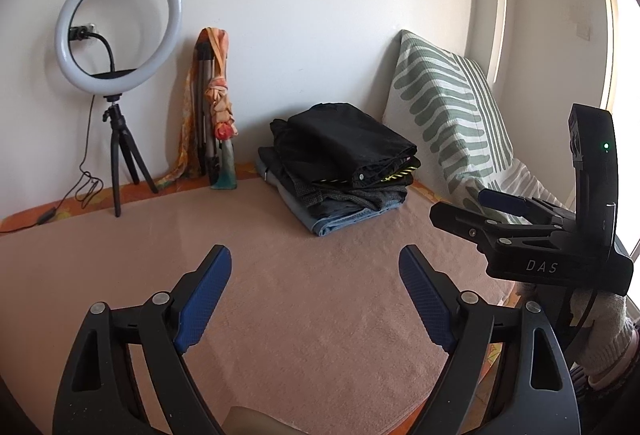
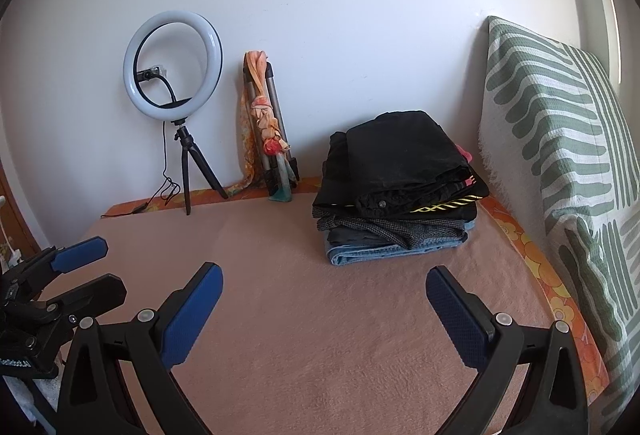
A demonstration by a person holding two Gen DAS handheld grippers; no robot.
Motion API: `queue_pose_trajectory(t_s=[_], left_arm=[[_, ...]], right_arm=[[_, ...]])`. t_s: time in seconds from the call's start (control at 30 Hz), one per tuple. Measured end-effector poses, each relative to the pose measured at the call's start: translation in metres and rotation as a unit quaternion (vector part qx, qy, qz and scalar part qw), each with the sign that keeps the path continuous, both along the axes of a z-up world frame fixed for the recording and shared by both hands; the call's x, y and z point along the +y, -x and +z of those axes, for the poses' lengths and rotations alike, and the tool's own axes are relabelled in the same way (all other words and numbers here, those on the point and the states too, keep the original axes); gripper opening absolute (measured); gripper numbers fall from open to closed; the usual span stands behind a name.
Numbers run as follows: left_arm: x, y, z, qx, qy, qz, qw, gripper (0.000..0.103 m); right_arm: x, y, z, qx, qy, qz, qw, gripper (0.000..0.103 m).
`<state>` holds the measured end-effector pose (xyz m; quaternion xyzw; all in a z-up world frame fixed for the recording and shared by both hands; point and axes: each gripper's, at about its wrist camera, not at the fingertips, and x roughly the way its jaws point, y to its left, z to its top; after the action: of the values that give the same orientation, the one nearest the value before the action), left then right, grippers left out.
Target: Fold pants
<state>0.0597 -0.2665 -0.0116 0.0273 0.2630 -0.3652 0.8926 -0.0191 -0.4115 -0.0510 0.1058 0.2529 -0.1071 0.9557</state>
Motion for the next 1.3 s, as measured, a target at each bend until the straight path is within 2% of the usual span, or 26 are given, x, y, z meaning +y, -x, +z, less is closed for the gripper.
queue_pose_trajectory(t_s=[0.03, 0.17, 0.4, 0.77, 1.3], left_arm=[[0.0, 0.0, -0.002, 0.002, 0.0, 0.0, 1.0, 0.103], [0.002, -0.001, -0.009, 0.014, 0.005, -0.002, 0.9999, 0.103], [0.004, -0.002, -0.019, 0.009, -0.002, 0.009, 0.9999, 0.103], [0.006, 0.006, -0.021, -0.01, -0.008, 0.006, 0.9999, 0.103], [0.008, 0.007, -0.023, 0.003, -0.011, 0.0, 0.9999, 0.103]], right_arm=[[0.001, 0.0, -0.001, 0.0, 0.001, 0.0, 1.0, 0.103], [0.006, -0.002, -0.003, -0.003, 0.002, 0.004, 1.0, 0.103], [0.018, -0.004, -0.001, -0.004, 0.043, 0.008, 0.999, 0.103], [0.012, -0.004, -0.009, 0.006, 0.038, -0.004, 0.999, 0.103], [0.011, -0.003, -0.01, 0.01, 0.034, -0.008, 0.999, 0.103]])
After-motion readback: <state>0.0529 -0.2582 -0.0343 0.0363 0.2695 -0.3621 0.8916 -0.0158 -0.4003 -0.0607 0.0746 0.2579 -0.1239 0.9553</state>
